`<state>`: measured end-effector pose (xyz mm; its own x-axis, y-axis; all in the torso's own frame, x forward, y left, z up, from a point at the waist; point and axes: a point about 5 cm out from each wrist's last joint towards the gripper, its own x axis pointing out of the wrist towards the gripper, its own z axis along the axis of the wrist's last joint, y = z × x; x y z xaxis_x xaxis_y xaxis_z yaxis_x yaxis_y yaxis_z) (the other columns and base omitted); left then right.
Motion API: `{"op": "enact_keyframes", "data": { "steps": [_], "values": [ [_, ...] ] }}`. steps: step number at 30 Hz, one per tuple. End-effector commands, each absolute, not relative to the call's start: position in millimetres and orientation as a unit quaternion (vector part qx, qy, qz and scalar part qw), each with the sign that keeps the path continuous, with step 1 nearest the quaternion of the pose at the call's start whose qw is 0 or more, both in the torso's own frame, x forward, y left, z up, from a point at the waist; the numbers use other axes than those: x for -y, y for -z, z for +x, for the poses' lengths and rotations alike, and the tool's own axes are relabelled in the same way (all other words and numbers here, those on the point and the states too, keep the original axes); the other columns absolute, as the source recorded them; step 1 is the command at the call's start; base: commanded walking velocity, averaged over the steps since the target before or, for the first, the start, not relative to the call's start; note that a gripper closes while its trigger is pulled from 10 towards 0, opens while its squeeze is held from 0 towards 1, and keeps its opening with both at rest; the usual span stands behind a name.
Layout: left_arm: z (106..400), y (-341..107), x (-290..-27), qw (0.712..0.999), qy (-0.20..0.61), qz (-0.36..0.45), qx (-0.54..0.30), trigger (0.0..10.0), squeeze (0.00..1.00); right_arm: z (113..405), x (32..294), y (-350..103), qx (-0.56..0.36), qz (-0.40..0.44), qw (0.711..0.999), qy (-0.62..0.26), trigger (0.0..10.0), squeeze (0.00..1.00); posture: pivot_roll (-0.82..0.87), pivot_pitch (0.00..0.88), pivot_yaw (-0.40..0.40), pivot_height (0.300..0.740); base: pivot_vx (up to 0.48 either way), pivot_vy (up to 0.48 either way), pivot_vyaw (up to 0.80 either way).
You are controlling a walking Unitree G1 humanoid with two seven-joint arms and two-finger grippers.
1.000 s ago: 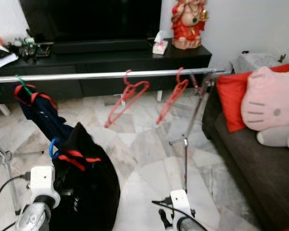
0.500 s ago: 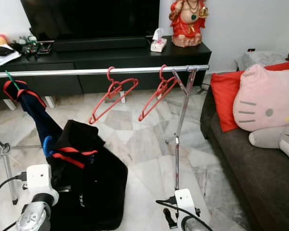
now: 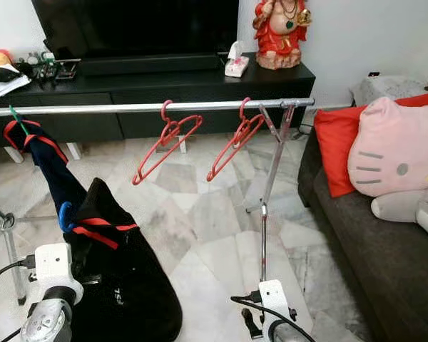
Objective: Hang hanger
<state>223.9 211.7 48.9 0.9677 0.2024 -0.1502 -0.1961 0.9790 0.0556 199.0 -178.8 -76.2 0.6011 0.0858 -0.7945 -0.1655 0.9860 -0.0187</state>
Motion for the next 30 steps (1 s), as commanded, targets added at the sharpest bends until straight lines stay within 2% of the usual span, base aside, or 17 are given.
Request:
{"op": "enact_keyframes", "data": {
  "steps": [1, 6, 30],
  "values": [
    [227.6, -57.2, -216.3, 0.992, -0.109, 0.033, -0.061, 10.0, 0.0, 199.1, 176.7, 76.2, -0.44, -0.04, 0.894, -0.073, 10.0, 0.0, -0.12, 0.0, 0.01, 0.74, 0.322, 0.0, 0.0],
    [227.6, -57.5, -217.0, 0.991, -0.111, 0.033, -0.06, 10.0, 0.0, 198.9, 176.2, 76.2, -0.437, -0.047, 0.895, -0.077, 10.0, 0.0, -0.12, 0.0, 0.009, 0.74, 0.34, 0.0, 0.78],
    [230.1, -57.8, -215.3, 0.993, -0.095, 0.035, -0.062, 10.0, 0.0, 201.3, 173.2, 75.7, -0.44, -0.042, 0.894, -0.073, 10.0, 0.0, -0.12, 0.0, 0.011, 0.74, 0.351, 0.0, 0.0]
  ]
}}
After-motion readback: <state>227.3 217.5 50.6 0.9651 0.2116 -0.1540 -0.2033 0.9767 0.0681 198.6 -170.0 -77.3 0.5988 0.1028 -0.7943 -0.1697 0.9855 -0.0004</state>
